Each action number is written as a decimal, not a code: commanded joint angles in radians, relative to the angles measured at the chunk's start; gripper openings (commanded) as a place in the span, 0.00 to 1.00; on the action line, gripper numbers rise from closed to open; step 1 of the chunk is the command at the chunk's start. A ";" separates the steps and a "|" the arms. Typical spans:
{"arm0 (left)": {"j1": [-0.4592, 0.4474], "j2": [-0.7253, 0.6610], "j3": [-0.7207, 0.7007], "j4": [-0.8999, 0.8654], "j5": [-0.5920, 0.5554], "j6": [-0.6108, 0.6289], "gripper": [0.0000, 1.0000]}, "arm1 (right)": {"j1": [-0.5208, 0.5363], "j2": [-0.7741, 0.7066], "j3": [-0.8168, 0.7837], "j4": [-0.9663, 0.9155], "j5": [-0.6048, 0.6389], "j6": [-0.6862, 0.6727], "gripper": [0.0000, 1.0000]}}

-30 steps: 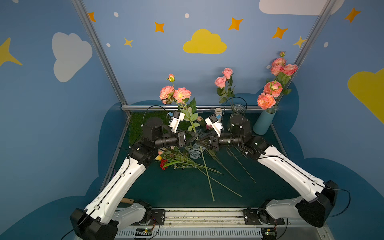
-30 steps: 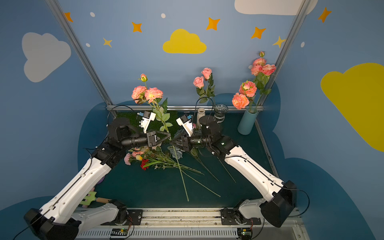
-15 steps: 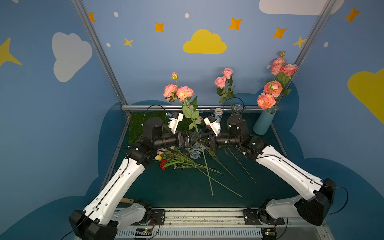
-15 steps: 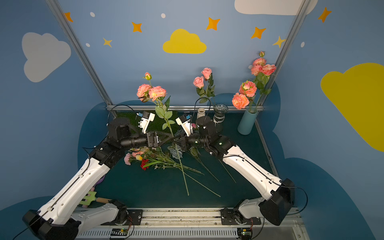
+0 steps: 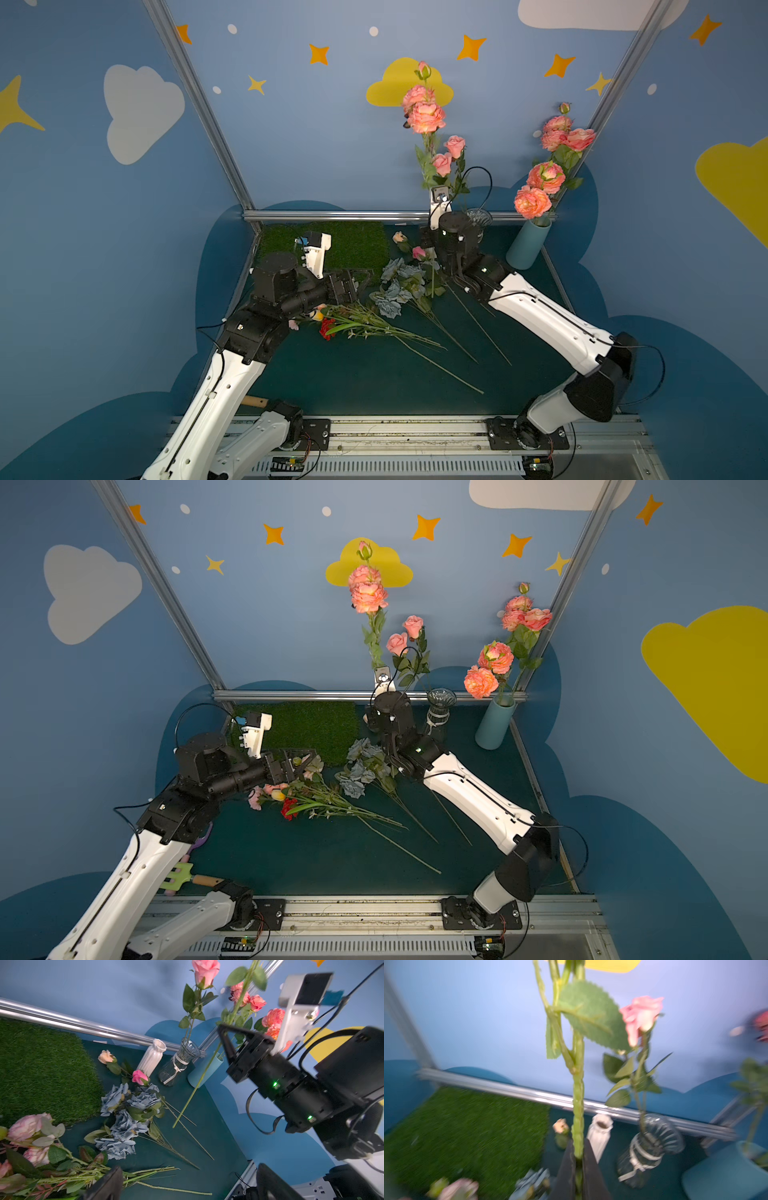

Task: Place the pink flowers into the vase
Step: Place the flower in the vase.

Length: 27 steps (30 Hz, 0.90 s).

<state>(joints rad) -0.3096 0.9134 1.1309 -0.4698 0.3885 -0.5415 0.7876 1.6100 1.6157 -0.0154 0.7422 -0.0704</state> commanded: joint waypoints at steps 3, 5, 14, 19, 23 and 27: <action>0.111 -0.020 -0.058 0.031 0.106 -0.031 1.00 | -0.102 0.107 0.168 0.281 0.274 -0.316 0.00; 0.154 -0.015 -0.073 0.047 0.145 -0.050 0.99 | -0.137 0.147 0.246 0.300 0.282 -0.362 0.00; 0.251 -0.001 -0.120 0.134 0.276 -0.111 0.99 | -0.251 0.270 0.420 0.393 0.257 -0.438 0.00; 0.251 0.009 -0.126 0.138 0.280 -0.113 0.99 | -0.276 0.346 0.476 0.477 0.253 -0.456 0.00; 0.252 0.018 -0.127 0.146 0.288 -0.115 0.99 | -0.287 0.421 0.541 0.531 0.257 -0.475 0.00; 0.253 0.019 -0.128 0.147 0.291 -0.113 0.99 | -0.296 0.476 0.574 0.580 0.249 -0.483 0.00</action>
<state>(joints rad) -0.0608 0.9340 1.0111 -0.3473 0.6590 -0.6582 0.4980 2.0701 2.1532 0.4675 0.9867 -0.5354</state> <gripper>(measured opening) 0.992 0.072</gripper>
